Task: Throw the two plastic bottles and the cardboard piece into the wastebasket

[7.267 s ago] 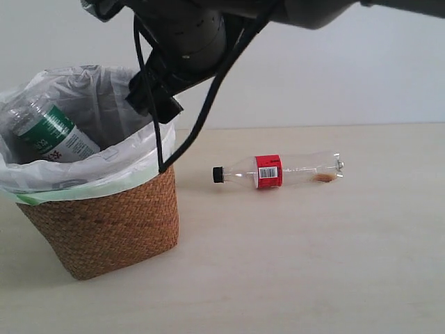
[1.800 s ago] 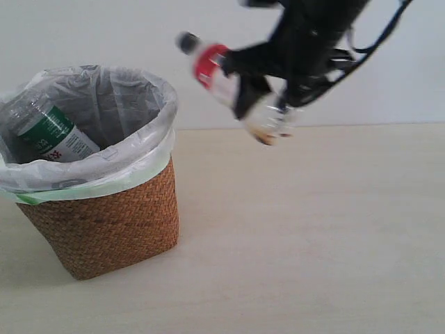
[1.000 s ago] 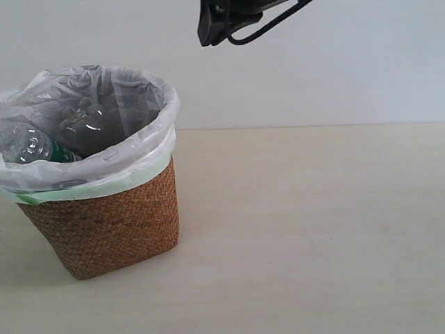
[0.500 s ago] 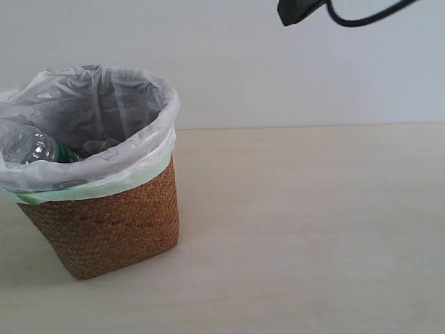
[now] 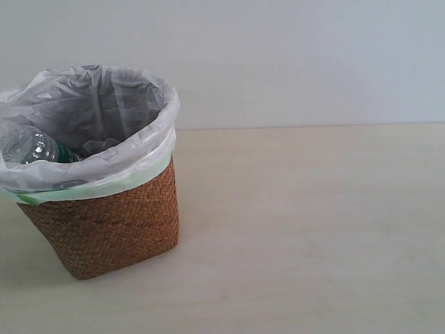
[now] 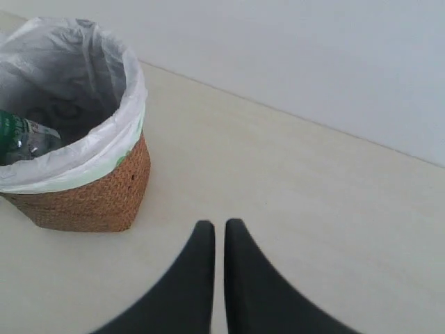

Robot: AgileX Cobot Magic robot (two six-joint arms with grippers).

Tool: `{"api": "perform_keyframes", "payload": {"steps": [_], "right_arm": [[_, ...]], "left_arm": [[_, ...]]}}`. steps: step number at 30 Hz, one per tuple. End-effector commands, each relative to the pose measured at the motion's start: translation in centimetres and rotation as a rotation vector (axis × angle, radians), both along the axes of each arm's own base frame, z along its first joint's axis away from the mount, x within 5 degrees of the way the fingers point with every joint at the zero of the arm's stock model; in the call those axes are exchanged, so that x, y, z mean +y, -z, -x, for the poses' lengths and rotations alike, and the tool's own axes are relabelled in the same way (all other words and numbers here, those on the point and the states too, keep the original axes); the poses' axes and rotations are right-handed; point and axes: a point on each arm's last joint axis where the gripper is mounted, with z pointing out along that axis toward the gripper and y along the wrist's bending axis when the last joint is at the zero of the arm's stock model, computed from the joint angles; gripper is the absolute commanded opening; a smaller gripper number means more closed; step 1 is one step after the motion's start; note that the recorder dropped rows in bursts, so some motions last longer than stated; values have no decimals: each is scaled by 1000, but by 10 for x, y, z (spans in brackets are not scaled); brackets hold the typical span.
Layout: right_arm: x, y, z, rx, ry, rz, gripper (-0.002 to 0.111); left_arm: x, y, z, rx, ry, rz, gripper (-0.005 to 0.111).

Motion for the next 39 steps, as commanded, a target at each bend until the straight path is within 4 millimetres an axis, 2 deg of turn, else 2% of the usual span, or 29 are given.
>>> {"api": "perform_keyframes", "payload": {"steps": [1,6,9,17,24,32,39], "right_arm": [[-24,1,32,-114,-9,-73,0],[-46,7,62,-178,-13,-116,0],[-58,8,80,-158,-12,-155,0],[-80,2,110,-240,-18,-226,0],[-90,-1,123,-282,-20,-258,0],[-91,-1,124,-286,-22,-263,0],[-107,-2,145,-347,-23,-309,0]], "left_arm": [[0,0,0,-14,-7,18,4],[0,0,0,-14,-7,18,4],[0,0,0,-14,-7,18,4],[0,0,0,-14,-7,18,4],[0,0,0,-14,-7,18,4],[0,0,0,-14,-7,18,4],[0,0,0,-14,-7,18,4]]}}
